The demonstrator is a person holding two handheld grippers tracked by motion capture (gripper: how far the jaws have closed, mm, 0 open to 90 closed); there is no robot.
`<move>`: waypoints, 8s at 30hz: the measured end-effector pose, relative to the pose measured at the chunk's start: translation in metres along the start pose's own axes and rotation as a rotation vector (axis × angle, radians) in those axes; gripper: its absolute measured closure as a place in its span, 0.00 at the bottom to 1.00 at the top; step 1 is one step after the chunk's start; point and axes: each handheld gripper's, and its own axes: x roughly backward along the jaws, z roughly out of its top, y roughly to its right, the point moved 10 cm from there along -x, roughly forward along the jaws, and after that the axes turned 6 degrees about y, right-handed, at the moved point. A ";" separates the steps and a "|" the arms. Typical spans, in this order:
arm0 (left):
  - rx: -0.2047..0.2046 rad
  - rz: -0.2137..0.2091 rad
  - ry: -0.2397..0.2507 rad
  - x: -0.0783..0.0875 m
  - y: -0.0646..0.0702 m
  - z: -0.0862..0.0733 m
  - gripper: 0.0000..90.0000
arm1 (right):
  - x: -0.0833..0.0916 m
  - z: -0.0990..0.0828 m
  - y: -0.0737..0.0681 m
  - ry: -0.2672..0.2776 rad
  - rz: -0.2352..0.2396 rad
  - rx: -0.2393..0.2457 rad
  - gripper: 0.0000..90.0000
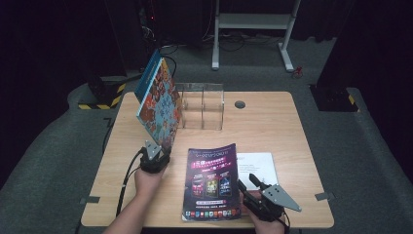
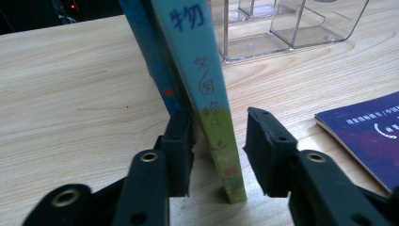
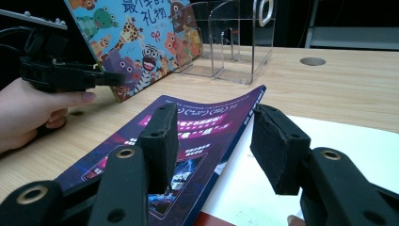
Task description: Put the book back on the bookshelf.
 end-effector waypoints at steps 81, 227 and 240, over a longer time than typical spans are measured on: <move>-0.059 -0.355 -0.179 0.086 0.114 -0.048 0.31 | -0.022 -0.050 -0.017 -0.354 0.010 -0.017 0.46; -0.112 -0.397 -0.188 0.082 0.133 -0.046 0.41 | -0.011 -0.045 -0.010 -0.343 0.030 -0.139 0.79; -0.129 -0.386 -0.181 0.082 0.132 -0.045 0.42 | -0.025 -0.035 0.001 -0.365 0.003 -0.144 0.56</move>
